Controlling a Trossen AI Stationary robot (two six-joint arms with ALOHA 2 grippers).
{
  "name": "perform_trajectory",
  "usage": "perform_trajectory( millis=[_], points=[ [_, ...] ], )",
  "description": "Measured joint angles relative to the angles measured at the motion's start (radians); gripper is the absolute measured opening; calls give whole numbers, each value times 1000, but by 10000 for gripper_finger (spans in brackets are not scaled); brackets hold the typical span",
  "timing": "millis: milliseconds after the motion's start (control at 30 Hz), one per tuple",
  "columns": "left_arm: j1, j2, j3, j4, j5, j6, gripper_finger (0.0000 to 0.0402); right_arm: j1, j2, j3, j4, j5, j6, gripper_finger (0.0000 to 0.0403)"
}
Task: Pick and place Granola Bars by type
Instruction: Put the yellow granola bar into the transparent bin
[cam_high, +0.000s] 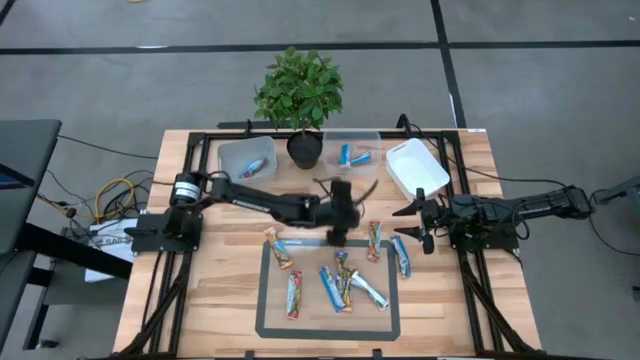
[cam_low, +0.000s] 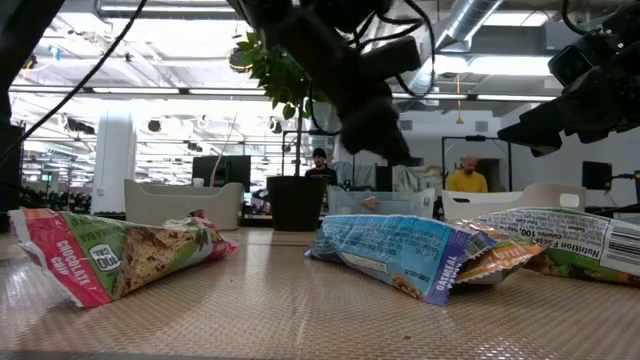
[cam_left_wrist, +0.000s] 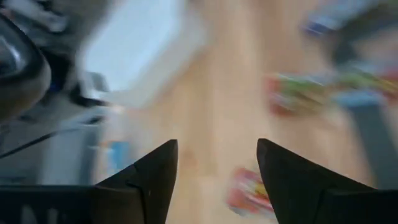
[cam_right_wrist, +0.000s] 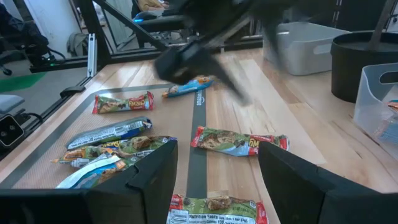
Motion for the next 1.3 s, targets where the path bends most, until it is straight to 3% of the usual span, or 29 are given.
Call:
perform_trajectory(
  millis=[333,633,867,1167,1300],
  points=[
    [-158,-56,0,-515,203,-49,209,0,0,0,1,0,0,219],
    [-264,-138,-39,-895,216,-128,209,0,0,0,0,0,0,219],
    [-324,-206,-198,-896,216,-159,209,0,0,0,0,0,0,219],
    [-328,-280,-400,-682,82,-30,209,0,0,0,0,0,0,219],
    [-322,-284,-457,-612,80,15,209,0,0,0,0,0,0,219]
  ],
)
